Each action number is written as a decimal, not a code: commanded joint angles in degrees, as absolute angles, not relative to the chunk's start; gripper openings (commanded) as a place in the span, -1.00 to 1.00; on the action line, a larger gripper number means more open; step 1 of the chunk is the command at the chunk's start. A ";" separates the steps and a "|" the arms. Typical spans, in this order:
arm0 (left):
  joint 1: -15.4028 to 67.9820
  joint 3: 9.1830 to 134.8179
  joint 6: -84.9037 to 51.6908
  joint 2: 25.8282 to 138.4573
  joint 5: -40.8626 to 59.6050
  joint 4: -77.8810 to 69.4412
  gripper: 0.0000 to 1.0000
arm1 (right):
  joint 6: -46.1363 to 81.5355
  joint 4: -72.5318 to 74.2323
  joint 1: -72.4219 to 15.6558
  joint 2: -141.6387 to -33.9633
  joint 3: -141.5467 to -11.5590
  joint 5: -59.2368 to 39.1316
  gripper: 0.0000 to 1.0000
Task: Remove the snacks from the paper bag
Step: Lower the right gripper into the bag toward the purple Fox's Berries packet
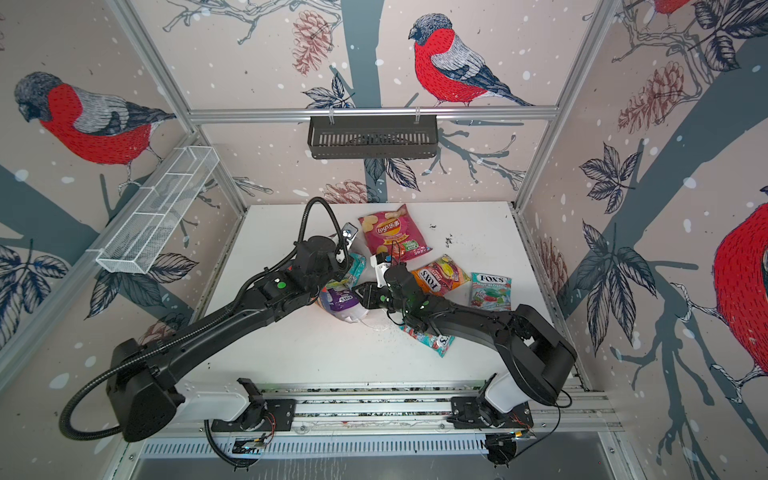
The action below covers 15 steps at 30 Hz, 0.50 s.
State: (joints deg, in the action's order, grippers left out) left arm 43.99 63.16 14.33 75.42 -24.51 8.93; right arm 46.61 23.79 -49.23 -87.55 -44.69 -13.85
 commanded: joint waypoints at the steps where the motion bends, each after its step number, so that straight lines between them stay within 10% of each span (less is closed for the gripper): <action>1: 43.90 65.15 13.90 76.04 -23.75 6.49 -1.00 | 47.74 27.71 -49.80 -88.81 -45.56 -12.61 -0.39; 15: 44.27 67.06 13.88 79.38 -22.99 7.27 -1.00 | 43.59 20.11 -49.64 -89.45 -48.52 -13.25 -0.37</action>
State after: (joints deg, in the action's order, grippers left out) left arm 44.23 67.44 13.52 79.50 -23.16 10.76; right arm 45.98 22.63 -49.76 -90.21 -47.97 -13.45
